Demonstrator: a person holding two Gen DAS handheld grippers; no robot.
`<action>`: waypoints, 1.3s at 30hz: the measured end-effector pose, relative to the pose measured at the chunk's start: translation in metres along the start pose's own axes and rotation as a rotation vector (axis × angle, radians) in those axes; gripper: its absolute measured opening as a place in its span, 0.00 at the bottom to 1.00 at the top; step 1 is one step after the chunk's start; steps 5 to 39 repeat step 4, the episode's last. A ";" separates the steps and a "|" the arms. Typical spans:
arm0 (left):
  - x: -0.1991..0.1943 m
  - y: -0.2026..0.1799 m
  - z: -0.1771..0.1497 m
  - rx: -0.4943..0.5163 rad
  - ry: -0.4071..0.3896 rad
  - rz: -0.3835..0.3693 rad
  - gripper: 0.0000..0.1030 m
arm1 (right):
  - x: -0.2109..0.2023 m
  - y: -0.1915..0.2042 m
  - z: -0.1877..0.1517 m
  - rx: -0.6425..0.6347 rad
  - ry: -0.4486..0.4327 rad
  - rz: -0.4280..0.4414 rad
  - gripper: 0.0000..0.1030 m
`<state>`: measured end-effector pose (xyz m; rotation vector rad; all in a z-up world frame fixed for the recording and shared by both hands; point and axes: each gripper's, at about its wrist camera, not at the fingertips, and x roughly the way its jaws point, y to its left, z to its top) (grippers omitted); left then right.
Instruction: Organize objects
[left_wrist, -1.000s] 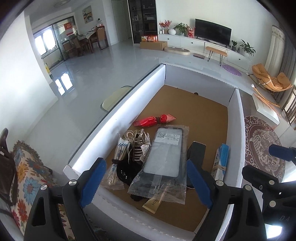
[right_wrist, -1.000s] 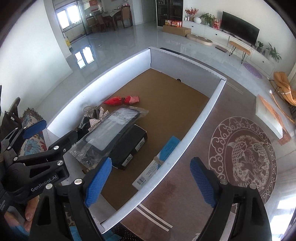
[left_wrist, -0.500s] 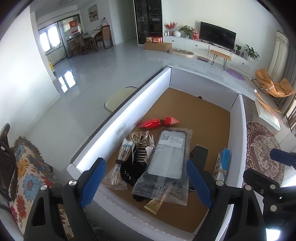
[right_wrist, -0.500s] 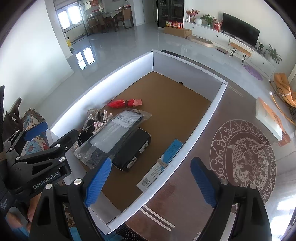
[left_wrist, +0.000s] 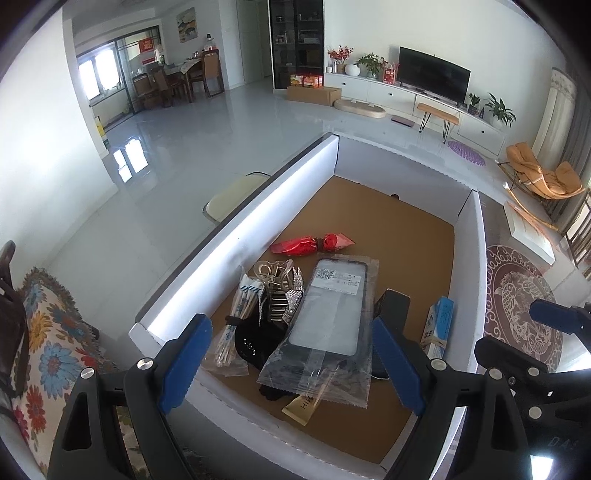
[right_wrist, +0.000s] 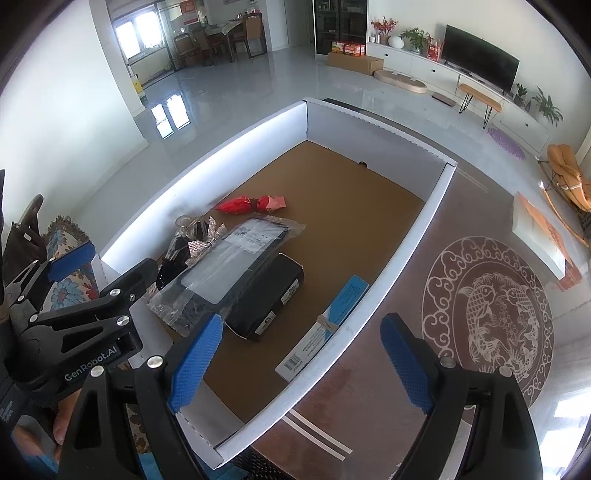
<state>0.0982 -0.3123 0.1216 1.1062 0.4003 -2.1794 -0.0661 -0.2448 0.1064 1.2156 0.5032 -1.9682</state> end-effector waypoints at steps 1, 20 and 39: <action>-0.002 0.001 -0.001 -0.012 -0.011 0.003 0.86 | 0.000 0.000 0.000 -0.001 -0.001 0.001 0.86; -0.007 0.003 0.001 -0.021 -0.041 0.036 0.86 | -0.001 0.001 0.001 0.000 -0.007 0.005 0.86; -0.007 0.003 0.001 -0.021 -0.041 0.036 0.86 | -0.001 0.001 0.001 0.000 -0.007 0.005 0.86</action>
